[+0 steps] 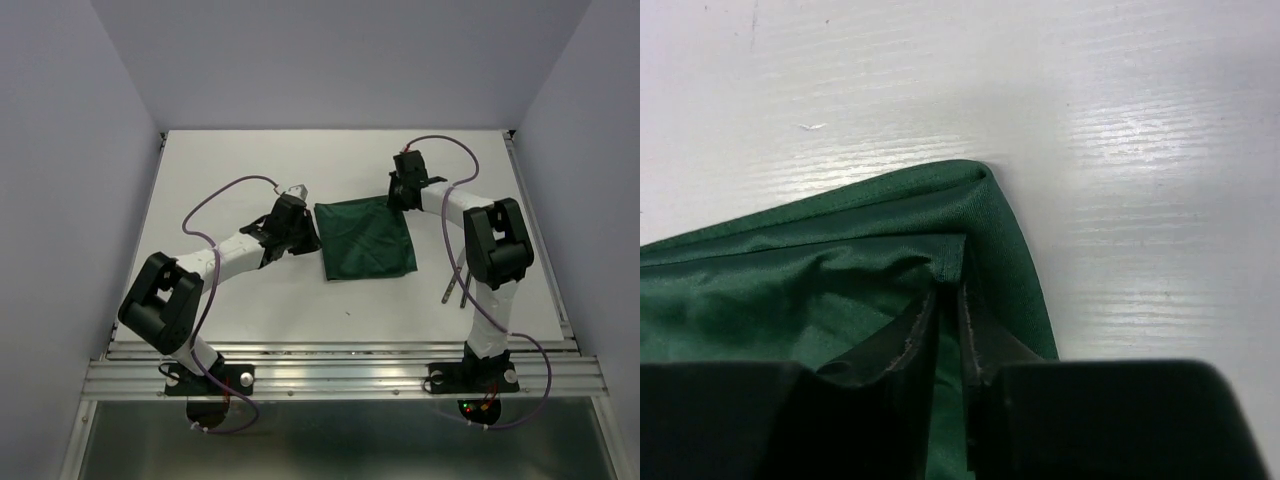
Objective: Fold the napkin into a case and place the utensils inside
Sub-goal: Smooth out the lower triangle-folded napkin at the center of the board.
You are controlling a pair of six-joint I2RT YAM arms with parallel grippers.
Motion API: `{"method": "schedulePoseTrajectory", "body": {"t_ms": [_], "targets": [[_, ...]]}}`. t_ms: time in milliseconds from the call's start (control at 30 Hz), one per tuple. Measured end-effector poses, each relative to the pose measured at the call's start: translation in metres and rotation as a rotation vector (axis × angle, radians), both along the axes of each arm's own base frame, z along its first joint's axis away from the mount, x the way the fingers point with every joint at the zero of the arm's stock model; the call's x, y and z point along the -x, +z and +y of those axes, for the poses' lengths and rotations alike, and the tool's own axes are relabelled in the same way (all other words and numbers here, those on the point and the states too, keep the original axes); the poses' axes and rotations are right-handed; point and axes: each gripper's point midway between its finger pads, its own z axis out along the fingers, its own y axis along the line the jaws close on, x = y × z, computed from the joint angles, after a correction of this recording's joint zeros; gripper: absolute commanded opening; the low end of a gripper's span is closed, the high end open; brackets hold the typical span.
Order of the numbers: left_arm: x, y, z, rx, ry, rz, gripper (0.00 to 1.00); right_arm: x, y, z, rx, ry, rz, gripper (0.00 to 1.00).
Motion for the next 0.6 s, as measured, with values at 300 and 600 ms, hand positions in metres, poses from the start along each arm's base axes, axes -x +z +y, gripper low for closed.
{"method": "schedulePoseTrajectory", "body": {"t_ms": [300,600], "targets": [[0.001,-0.001,0.001,-0.003,0.0,0.004,0.27,-0.003,0.003,0.002,-0.006,0.005,-0.013,0.01],[0.001,-0.001,0.001,-0.004,-0.003,0.003,0.27,-0.012,0.015,0.007,-0.026,0.016,-0.043,0.01]]}}
